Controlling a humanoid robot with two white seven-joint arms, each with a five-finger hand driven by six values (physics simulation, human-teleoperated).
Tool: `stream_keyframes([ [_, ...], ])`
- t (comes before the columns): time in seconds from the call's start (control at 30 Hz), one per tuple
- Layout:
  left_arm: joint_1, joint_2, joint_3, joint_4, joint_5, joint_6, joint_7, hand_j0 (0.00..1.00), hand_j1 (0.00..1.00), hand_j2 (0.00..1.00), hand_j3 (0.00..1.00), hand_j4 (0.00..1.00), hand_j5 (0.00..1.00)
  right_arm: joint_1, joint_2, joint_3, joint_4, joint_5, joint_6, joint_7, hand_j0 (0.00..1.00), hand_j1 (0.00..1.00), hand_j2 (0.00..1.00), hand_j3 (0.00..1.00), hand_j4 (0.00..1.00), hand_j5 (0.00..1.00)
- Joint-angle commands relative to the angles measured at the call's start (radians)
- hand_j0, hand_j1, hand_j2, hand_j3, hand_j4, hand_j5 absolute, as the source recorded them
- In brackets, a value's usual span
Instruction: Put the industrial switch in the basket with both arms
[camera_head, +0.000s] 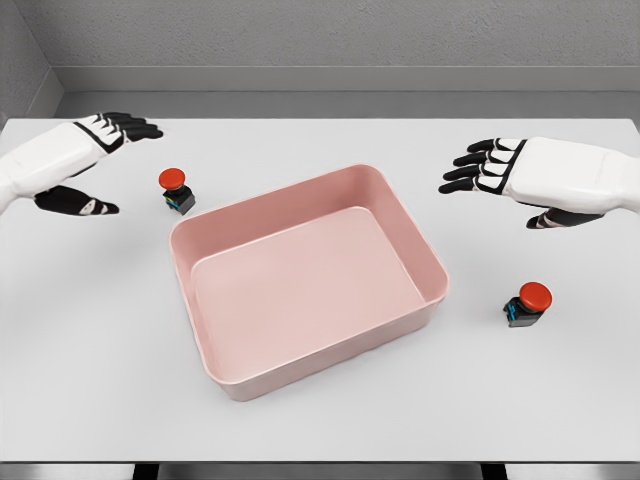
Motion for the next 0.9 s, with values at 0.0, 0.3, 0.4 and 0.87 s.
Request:
stream_keyframes([
  [0.0,0.000,0.007,0.004,0.007,0.006,0.000,0.001,1.00,1.00,1.00,1.00,1.00,1.00,0.000,-0.002,0.000,0.001,-0.005,0.002,0.000,1.00,1.00,1.00,1.00,1.00,1.00],
  [0.3,0.000,0.001,0.003,0.093,0.000,0.000,-0.026,1.00,1.00,1.00,1.00,1.00,1.00,0.035,-0.006,-0.003,0.296,-0.018,0.002,-0.148,1.00,1.00,1.00,1.00,1.00,1.00],
  [0.4,-0.005,-0.009,-0.002,0.118,-0.040,0.000,-0.027,1.00,1.00,1.00,1.00,1.00,1.00,0.077,-0.006,-0.003,0.359,-0.019,0.002,-0.266,1.00,1.00,1.00,1.00,1.00,1.00],
  [0.87,-0.138,-0.156,-0.036,0.282,-0.175,0.000,-0.070,1.00,1.00,1.00,1.00,1.00,1.00,0.227,-0.016,0.069,0.305,-0.010,0.002,-0.280,1.00,1.00,1.00,1.00,1.00,1.00],
])
